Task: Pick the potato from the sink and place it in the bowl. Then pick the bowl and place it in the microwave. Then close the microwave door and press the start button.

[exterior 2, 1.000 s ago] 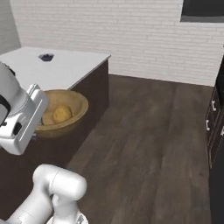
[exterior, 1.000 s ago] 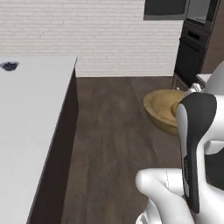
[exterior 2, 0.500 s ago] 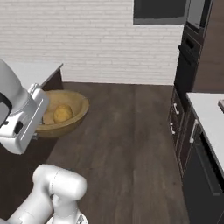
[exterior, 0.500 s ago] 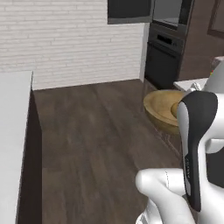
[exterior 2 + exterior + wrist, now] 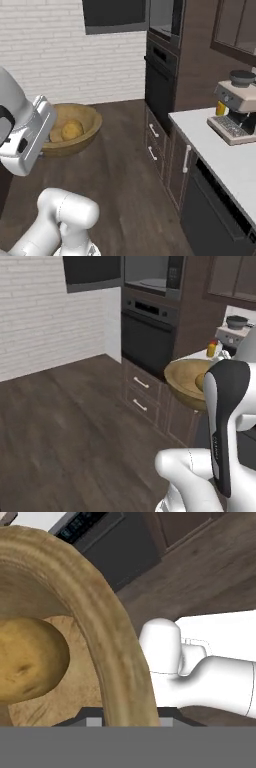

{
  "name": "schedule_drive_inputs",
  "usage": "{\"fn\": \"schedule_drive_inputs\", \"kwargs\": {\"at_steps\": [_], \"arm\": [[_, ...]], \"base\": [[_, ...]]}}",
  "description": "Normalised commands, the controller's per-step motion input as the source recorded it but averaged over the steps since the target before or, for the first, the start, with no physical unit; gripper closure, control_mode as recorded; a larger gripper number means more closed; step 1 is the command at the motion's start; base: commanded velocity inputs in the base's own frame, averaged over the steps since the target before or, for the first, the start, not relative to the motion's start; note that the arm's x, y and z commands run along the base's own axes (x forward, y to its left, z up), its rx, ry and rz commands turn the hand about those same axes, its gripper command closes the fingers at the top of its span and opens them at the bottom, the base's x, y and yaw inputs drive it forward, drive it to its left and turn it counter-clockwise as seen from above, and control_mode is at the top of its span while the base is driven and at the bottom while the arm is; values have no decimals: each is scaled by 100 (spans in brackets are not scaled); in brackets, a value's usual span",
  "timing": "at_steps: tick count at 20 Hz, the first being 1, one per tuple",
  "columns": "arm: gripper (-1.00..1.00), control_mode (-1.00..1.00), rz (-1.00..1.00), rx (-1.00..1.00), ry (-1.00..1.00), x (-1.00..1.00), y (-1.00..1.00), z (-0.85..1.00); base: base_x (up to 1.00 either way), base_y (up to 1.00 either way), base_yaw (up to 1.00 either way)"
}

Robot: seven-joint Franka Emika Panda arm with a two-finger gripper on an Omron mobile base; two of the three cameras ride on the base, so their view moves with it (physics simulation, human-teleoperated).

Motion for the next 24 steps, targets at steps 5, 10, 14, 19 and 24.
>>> {"fn": "schedule_drive_inputs", "kwargs": {"at_steps": [5,10,14,19,24], "arm": [[100,100,0,0,0,0,0,0],[100,100,0,0,0,0,0,0],[100,100,0,0,0,0,0,0],[100,100,0,0,0,0,0,0],[100,100,0,0,0,0,0,0]], "base": [[100,44,-53],[100,74,-46],[100,75,-42],[100,72,-38],[100,46,-25]]}}
